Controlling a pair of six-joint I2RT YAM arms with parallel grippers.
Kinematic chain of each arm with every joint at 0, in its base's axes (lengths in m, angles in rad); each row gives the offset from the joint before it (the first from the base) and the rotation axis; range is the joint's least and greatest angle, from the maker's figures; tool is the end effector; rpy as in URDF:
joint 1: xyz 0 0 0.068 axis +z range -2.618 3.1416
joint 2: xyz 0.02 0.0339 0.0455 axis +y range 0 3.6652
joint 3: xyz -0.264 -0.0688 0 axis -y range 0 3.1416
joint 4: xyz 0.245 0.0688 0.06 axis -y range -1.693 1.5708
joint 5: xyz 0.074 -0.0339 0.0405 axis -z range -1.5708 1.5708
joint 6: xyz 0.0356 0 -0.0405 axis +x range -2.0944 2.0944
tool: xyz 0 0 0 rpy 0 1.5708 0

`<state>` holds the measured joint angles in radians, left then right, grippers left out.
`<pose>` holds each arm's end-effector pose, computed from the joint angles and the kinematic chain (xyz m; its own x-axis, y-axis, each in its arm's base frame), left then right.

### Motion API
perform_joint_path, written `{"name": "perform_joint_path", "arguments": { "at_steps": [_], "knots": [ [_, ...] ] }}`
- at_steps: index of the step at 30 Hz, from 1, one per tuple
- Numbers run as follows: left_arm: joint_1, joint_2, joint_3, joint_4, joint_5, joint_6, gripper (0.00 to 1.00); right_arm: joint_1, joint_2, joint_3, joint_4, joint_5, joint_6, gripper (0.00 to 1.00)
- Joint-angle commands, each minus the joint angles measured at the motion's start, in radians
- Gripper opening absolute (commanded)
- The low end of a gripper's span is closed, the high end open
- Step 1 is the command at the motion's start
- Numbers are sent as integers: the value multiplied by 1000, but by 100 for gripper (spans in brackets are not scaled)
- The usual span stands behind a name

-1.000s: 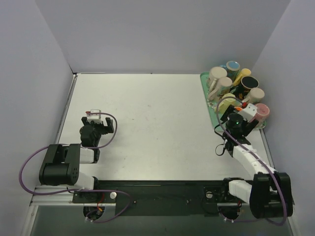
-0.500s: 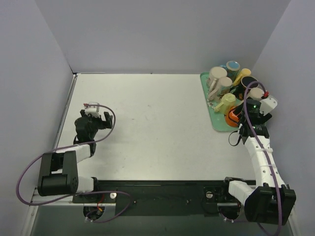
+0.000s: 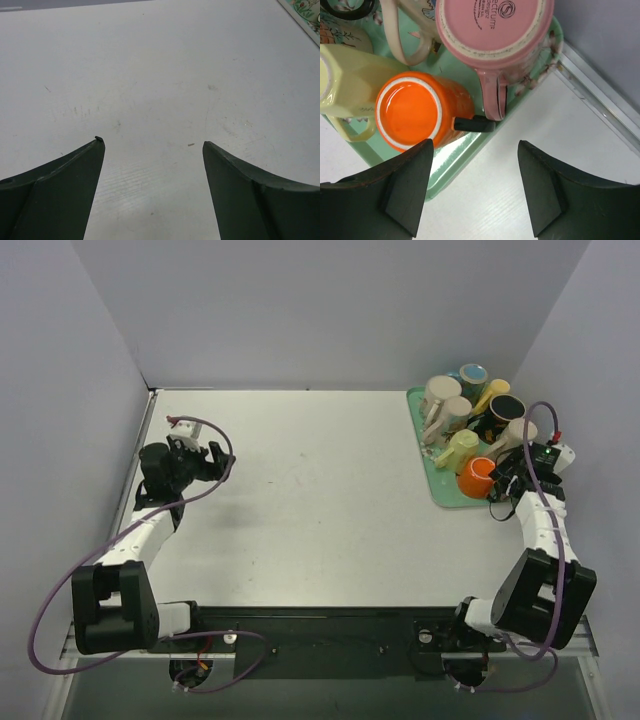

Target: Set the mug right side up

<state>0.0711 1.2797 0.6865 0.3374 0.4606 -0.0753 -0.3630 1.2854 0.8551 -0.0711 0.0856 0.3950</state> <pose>0.2838 0.0043 0.2524 -0.2791 -0.0874 -0.9563 0.3453 0.9201 -0.1849 0.2694 -0.1056 0.2665 -0.2516 0.5057 -0.8252 0.5641 0.7694 0.2995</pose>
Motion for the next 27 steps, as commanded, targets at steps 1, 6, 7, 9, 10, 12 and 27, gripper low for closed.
{"name": "perform_joint_path", "arguments": {
  "at_steps": [1,6,7,9,10,12,27],
  "knots": [
    [-1,-6,2,-32,30,-14,90,-83,83,-10,134,-234,31,63],
    [-1,-26,-13,-21,36,-3,89,-105,164,25,116,-182,50,59],
    [-1,-25,-10,-26,36,-1,89,-106,196,48,103,-176,56,56],
    [-1,-26,-8,-35,38,0,88,-106,225,71,74,-167,56,49],
    [-1,-25,-5,-38,38,0,88,-106,233,71,47,-165,62,48],
    [1,-22,1,-49,46,-1,88,-105,232,52,51,-159,77,48],
    [7,-16,16,-48,75,0,88,51,68,-53,-53,-49,61,47]
  ]
}}
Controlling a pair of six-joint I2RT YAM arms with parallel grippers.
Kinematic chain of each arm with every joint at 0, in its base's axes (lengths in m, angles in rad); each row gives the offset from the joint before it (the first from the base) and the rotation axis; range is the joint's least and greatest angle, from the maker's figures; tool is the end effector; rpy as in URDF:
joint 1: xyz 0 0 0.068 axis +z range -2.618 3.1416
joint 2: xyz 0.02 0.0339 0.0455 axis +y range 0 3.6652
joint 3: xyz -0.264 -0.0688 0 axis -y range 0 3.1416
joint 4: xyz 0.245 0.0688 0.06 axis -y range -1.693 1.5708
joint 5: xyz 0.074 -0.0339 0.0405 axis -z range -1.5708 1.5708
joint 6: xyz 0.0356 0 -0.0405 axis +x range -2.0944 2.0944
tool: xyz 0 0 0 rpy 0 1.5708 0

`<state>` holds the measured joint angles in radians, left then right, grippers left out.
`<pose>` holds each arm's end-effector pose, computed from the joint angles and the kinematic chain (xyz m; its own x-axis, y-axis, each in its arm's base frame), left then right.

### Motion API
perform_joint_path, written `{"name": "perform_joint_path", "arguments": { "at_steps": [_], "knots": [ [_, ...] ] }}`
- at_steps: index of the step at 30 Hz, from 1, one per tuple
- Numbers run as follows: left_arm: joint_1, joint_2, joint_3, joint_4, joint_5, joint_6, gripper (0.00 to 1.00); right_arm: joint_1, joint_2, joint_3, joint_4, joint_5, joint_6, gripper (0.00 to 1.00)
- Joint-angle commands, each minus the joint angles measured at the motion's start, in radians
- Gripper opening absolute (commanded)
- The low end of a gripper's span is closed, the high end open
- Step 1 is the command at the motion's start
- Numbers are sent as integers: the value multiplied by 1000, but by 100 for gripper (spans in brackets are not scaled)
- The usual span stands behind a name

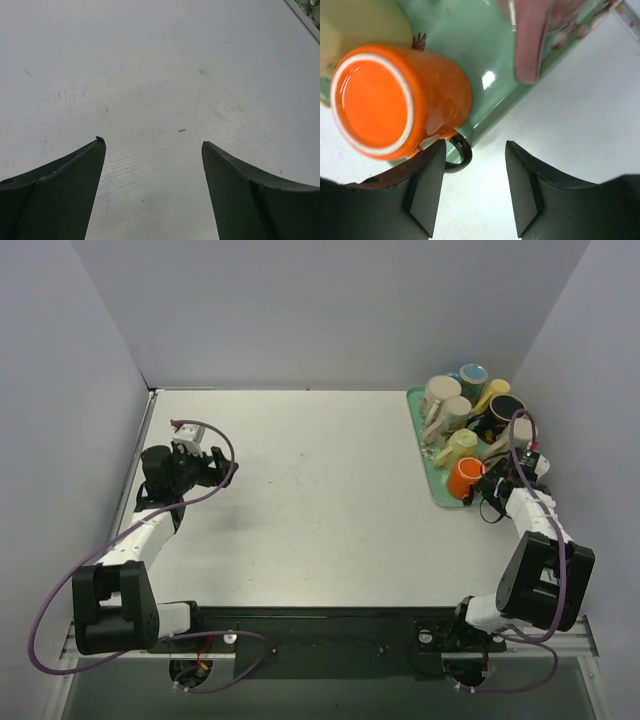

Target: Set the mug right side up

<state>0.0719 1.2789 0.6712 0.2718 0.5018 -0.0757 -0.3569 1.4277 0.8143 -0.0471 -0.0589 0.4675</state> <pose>0.2793 0.0029 0.2410 -0.3573 -0.0922 -0.9294 0.3640 0.9027 -0.2295 0.2853 -0.1041 0.2156 -0.3756 0.6202 -0.6887 0.5315 0.7529 0.3881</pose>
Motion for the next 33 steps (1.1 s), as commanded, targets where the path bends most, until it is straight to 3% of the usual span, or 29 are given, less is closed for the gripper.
{"name": "perform_joint_path", "arguments": {
  "at_steps": [1,4,12,20,28,30,33],
  "knots": [
    [8,-18,30,20,37,1,88,53,-101,-21,-79,105,-12,47],
    [8,-23,28,21,52,2,88,73,-145,-33,-105,171,-26,51],
    [6,-30,25,20,66,7,88,266,-153,-15,-134,254,-133,62],
    [8,-35,22,20,76,7,88,435,-11,42,-99,390,-66,65],
    [12,-35,27,1,93,10,88,449,132,124,-135,501,26,44],
    [12,-35,27,3,95,7,88,447,145,140,-151,511,33,36],
    [12,-35,25,3,99,7,88,449,157,155,-160,516,37,14]
  ]
}}
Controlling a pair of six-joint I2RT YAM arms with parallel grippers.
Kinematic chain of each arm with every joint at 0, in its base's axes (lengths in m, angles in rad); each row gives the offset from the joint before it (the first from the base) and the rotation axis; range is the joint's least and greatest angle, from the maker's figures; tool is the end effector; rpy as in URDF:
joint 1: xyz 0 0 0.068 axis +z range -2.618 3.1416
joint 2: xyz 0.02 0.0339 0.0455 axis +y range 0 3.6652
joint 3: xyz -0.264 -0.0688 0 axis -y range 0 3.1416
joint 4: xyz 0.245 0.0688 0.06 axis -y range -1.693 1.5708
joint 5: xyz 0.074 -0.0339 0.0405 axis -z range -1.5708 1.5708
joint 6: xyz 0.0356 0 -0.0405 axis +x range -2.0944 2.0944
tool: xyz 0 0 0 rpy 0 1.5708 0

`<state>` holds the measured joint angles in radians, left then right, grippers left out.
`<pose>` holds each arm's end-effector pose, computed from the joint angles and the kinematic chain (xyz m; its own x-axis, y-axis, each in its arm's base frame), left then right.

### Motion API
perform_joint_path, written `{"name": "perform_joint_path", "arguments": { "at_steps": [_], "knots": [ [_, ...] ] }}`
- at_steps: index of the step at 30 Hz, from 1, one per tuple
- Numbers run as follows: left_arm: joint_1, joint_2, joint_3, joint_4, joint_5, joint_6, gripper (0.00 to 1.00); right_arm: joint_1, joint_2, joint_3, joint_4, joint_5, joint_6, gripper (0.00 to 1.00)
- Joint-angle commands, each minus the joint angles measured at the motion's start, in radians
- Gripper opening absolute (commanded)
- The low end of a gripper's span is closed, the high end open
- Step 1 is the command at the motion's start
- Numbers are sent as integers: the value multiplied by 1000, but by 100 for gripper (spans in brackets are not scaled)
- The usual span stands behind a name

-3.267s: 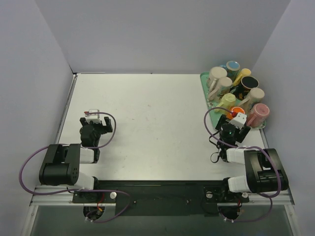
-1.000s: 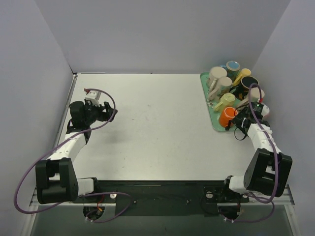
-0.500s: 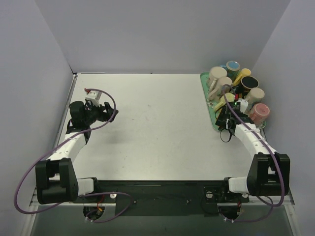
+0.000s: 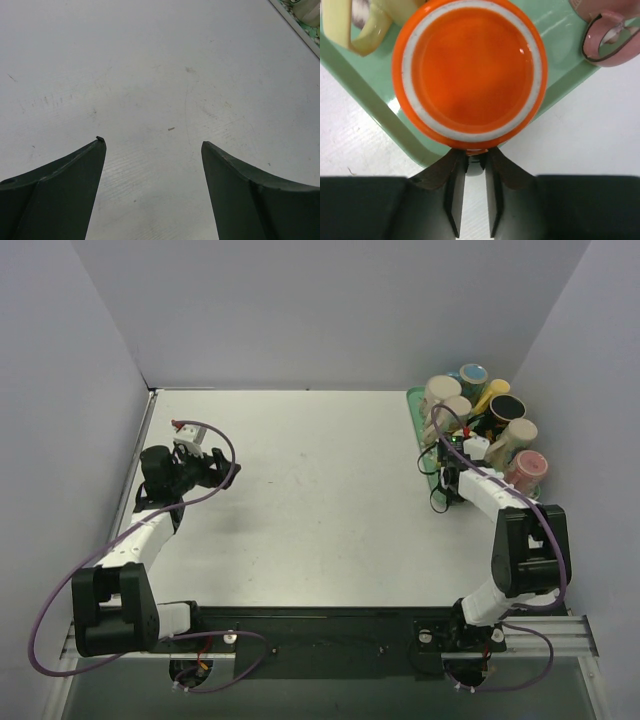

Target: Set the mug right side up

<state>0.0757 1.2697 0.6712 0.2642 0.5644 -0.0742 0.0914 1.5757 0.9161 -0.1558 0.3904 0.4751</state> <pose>0.2769 0.0019 0.2430 -0.3589 -0.0900 -0.9290 0.4145 0.8764 -0.2451 0.3249 0.0162 0.1969 -0.5644 0.3731 -0.7364 0.4876 0.8705 0.0672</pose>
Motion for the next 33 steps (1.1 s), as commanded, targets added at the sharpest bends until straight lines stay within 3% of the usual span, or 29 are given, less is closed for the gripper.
{"name": "perform_joint_path", "arguments": {
  "at_steps": [1,2,8,11,14,19,22,24,27,29,30,33],
  "knots": [
    [10,-26,25,9,41,5,87,1,7,53,-56,65,30,4],
    [12,-27,24,9,45,5,87,1,4,53,-62,59,33,0],
    [7,-35,37,-26,136,62,85,1,-159,1,-82,-4,26,0],
    [-11,-39,100,-124,244,166,85,1,-313,4,-112,-123,36,0],
    [-101,-27,160,-195,252,266,87,11,-419,10,-108,-266,106,0],
    [-299,-18,267,-261,68,445,87,126,-467,78,-113,-485,213,0],
    [-433,-85,167,-136,20,693,88,226,-479,131,-107,-534,258,0],
    [-464,-114,104,-6,-26,751,89,318,-465,182,-108,-547,292,0],
    [-461,-168,96,18,-125,781,89,456,-438,260,-106,-535,333,0],
    [-444,-193,128,-84,-197,919,87,532,-412,300,-96,-525,347,0],
    [-432,-188,204,-227,-272,948,84,579,-404,326,-91,-510,349,0],
    [-300,-217,301,-382,-308,987,84,634,-364,380,-87,-499,349,0]
  ]
}}
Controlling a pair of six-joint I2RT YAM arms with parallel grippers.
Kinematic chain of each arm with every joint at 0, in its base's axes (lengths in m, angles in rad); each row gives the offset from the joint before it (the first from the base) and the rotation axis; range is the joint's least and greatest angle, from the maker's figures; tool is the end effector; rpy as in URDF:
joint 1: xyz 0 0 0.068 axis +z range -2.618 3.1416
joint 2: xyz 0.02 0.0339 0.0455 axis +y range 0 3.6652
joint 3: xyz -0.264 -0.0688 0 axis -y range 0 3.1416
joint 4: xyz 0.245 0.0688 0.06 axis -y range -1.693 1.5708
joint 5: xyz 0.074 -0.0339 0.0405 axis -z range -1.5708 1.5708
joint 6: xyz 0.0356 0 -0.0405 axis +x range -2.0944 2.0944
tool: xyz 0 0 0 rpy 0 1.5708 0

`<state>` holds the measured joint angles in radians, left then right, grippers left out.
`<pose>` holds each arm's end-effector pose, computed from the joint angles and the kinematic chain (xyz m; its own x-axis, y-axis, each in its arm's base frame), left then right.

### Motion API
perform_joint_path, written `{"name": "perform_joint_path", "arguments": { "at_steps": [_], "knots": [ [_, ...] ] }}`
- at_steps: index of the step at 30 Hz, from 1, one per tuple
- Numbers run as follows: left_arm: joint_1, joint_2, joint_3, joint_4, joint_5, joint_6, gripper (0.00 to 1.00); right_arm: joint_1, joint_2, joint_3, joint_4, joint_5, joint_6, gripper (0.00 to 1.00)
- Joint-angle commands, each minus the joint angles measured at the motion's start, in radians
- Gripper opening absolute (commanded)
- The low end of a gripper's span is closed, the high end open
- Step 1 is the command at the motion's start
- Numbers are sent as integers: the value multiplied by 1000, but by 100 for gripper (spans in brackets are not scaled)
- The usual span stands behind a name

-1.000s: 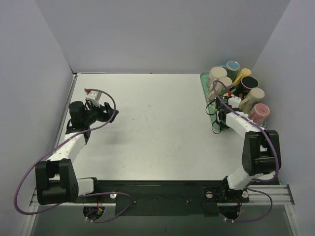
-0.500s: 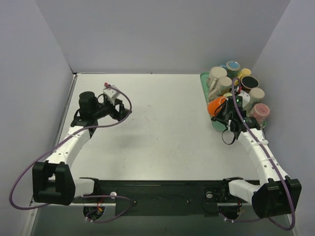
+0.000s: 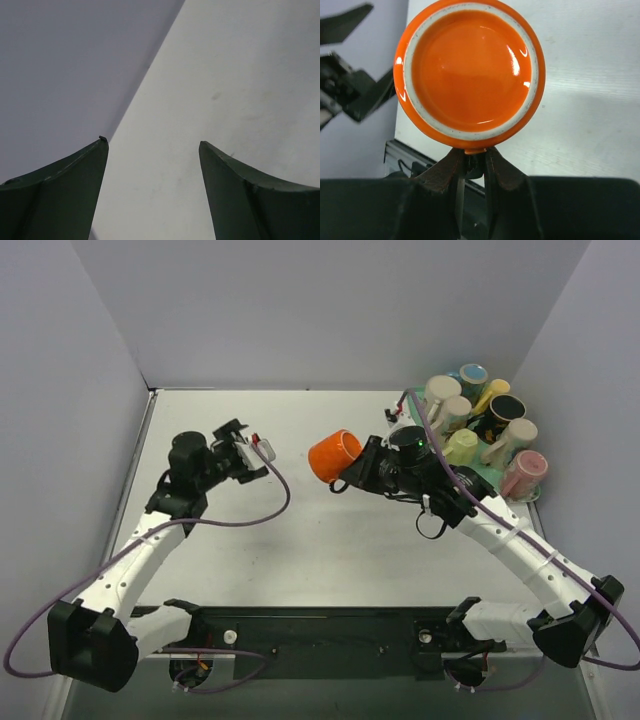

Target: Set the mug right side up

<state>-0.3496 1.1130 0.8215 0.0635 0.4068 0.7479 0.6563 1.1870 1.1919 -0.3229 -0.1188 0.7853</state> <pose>0.2387 -0.1020 0.3133 0.3045 0.5538 -0.7750 0.6405 0.4831 0.5969 0.2111 0.1679 0.3853 -0.6666 0.3727 -0.6455 -0.3164 0.6426 0.6978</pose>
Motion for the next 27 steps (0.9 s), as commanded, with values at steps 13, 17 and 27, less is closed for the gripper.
{"name": "perform_joint_path", "arguments": {
  "at_steps": [13,17,27],
  "knots": [
    [301,-162,435,-607,357,865,88,163,65,204,148,7,42,0],
    [304,-154,340,-395,542,1048,90,161,49,206,179,2,43,0],
    [345,-156,235,-484,845,1688,87,272,35,213,301,113,29,0]
  ]
}}
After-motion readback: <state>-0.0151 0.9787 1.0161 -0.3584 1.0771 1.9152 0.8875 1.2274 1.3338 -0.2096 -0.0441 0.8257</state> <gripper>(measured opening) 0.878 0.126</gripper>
